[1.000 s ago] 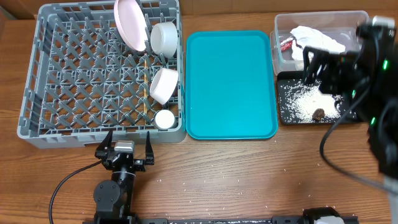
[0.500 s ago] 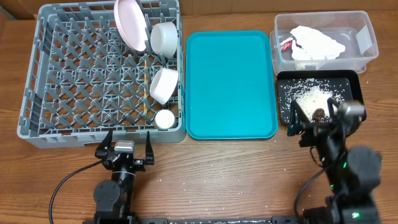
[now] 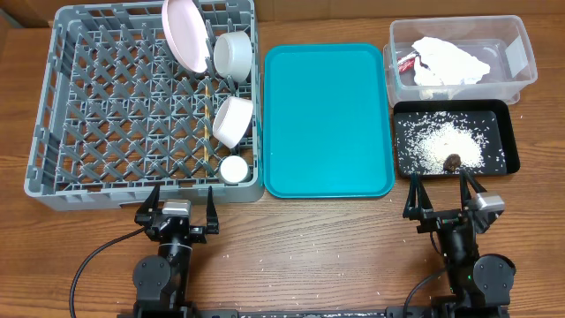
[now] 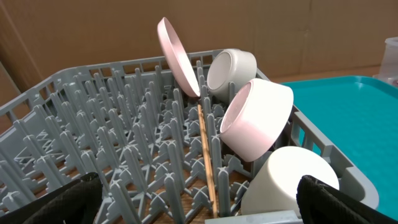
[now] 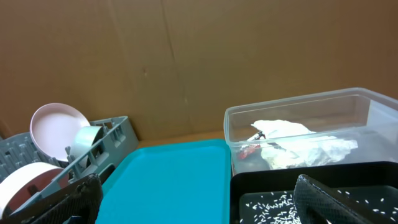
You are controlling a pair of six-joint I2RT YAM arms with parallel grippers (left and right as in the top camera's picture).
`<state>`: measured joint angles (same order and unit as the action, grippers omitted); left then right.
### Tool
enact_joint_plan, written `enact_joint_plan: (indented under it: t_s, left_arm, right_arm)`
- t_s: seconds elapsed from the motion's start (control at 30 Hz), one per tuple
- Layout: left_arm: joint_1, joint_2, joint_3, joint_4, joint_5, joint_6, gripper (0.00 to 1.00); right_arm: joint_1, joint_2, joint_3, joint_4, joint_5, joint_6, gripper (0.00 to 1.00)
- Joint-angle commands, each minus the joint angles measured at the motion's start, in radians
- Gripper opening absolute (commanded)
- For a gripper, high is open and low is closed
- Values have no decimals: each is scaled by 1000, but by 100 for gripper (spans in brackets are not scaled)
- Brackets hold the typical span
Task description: Sort waste into correct bins and load items into the dishwasher
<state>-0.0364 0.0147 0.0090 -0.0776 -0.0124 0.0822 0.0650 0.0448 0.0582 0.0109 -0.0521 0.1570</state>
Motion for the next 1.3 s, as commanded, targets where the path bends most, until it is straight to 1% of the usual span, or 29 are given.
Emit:
enact_joint_plan:
  t_s: [0.0,0.2,0.3,1.27]
  left_arm:
    - [11,-10,-4,3,-11,15,100]
    - [11,-10,-4,3,-11,15,100]
    - [11,-10,-4,3,-11,15,100]
    - [11,-10,-4,3,-11,15,100]
  right_arm:
    - [-8,-41,-2,-37,6,-1,100]
    - [-8,-43,-7,-85,-17,3,100]
    - [-8,-43,-8,-190,-61,3,100]
    - [-8,-42,-8,-182,-69,2,100]
